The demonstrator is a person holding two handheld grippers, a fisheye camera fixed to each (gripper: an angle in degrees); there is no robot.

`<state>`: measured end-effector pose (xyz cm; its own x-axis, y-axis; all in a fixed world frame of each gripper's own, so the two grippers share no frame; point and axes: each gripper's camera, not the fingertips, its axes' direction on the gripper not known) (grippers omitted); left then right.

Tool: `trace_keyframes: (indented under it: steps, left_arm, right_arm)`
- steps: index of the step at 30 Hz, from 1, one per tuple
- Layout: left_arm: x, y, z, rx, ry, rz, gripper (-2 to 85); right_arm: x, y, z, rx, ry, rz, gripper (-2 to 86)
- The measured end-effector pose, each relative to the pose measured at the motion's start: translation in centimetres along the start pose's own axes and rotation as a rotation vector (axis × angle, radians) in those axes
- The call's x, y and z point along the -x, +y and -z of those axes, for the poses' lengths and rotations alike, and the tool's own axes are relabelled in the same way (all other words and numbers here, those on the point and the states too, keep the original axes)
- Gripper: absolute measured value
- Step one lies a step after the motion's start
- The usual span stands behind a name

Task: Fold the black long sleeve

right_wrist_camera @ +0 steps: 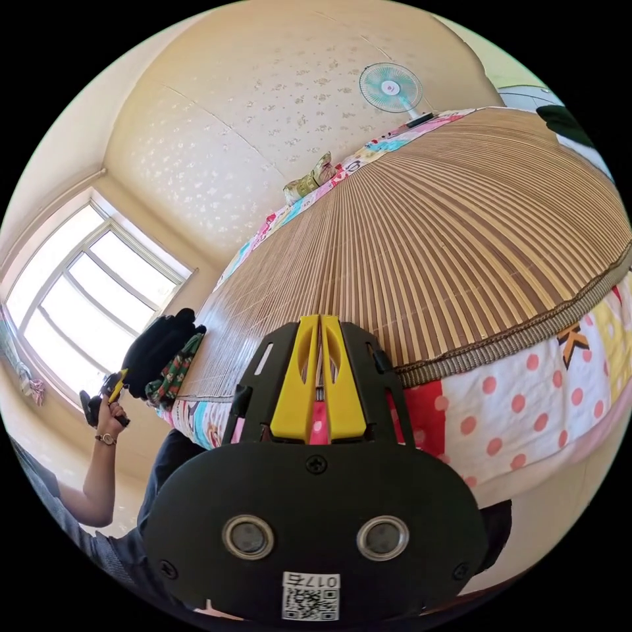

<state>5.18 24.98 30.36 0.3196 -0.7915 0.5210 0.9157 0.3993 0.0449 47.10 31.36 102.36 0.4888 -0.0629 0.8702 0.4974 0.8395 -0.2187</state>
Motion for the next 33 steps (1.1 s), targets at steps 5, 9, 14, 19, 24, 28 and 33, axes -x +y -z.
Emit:
trace_keyframes:
  steps: [5, 9, 14, 19, 24, 28, 33]
  left_arm:
    - [-2.0, -0.3, 1.7, 0.040, 0.025, -0.052, 1.4]
    - [-0.4, -3.2, 1.1, 0.069, 0.108, -0.042, 0.3]
    - [1.2, -7.2, 0.1, 0.129, 0.197, -0.126, -0.1]
    - [2.6, -10.3, -3.4, 0.304, 0.371, -0.195, -0.2]
    - [-2.5, -10.0, -8.6, 0.593, 0.526, -0.363, -0.4]
    - [-11.7, -3.2, -11.1, 0.874, 0.784, -0.496, -0.4]
    - [-15.1, -2.3, -11.6, 1.019, 0.988, -0.460, -0.2]
  right_arm:
    - [0.4, 0.4, -0.7, -0.005, 0.062, 0.039, 0.2]
    - [0.2, 0.5, -1.2, -0.009, 0.087, 0.056, 0.3]
    - [-0.7, 0.4, -1.5, -0.014, 0.073, 0.049, 0.3]
    - [-1.6, 0.2, -1.6, -0.017, 0.072, 0.049, 0.3]
    - [-2.8, -0.1, -1.4, -0.021, 0.057, 0.042, 0.3]
    - [-3.7, -0.3, -1.1, -0.025, 0.045, 0.036, 0.3]
    - [-4.7, -0.6, -0.4, -0.033, 0.054, 0.046, 0.7]
